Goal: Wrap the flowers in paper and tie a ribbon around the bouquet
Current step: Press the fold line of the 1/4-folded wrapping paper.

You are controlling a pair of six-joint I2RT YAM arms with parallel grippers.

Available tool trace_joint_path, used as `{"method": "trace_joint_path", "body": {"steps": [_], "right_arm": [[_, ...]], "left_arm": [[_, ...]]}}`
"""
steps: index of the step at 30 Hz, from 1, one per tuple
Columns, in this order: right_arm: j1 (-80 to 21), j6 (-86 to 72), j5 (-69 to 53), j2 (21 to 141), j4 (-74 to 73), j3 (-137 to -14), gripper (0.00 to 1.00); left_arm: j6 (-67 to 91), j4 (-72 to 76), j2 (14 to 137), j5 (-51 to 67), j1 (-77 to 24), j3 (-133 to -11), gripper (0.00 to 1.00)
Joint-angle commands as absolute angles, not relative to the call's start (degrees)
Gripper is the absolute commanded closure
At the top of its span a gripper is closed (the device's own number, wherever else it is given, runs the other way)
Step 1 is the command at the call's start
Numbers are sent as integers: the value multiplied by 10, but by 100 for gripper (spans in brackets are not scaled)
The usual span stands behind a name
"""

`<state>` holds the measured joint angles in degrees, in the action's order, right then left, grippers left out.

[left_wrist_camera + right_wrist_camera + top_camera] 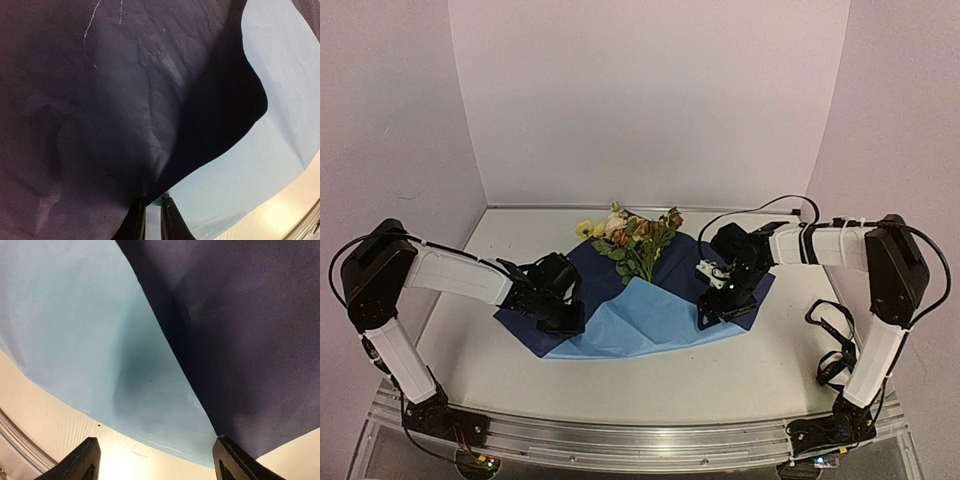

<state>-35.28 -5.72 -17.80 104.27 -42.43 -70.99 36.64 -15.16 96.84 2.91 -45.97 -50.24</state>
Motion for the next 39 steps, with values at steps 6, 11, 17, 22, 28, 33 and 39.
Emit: {"method": "trace_joint_path", "body": {"steps": [6, 11, 17, 22, 28, 33, 39], "right_arm": [[-337, -73, -146, 1030, -391, -677, 28], [-341, -103, -128, 1024, -390, -641, 40], [-352, -162, -135, 1011, -394, -627, 53], [-370, -213, -125, 993, -429, -630, 60], [-372, -241, -120, 1013, -470, -674, 68], [-372, -253, -92, 1041, -509, -713, 72], [-373, -266, -85, 1066, -539, -754, 77]], "left_arm": [[360, -168, 978, 20, -448, -516, 88], [360, -169, 977, 24, -443, -512, 88], [358, -175, 969, 25, -440, -506, 89], [358, -183, 953, 22, -436, -494, 89], [342, -189, 933, 15, -434, -495, 82], [320, -216, 912, -5, -432, -544, 61], [301, -250, 884, -26, -436, -593, 49]]}}
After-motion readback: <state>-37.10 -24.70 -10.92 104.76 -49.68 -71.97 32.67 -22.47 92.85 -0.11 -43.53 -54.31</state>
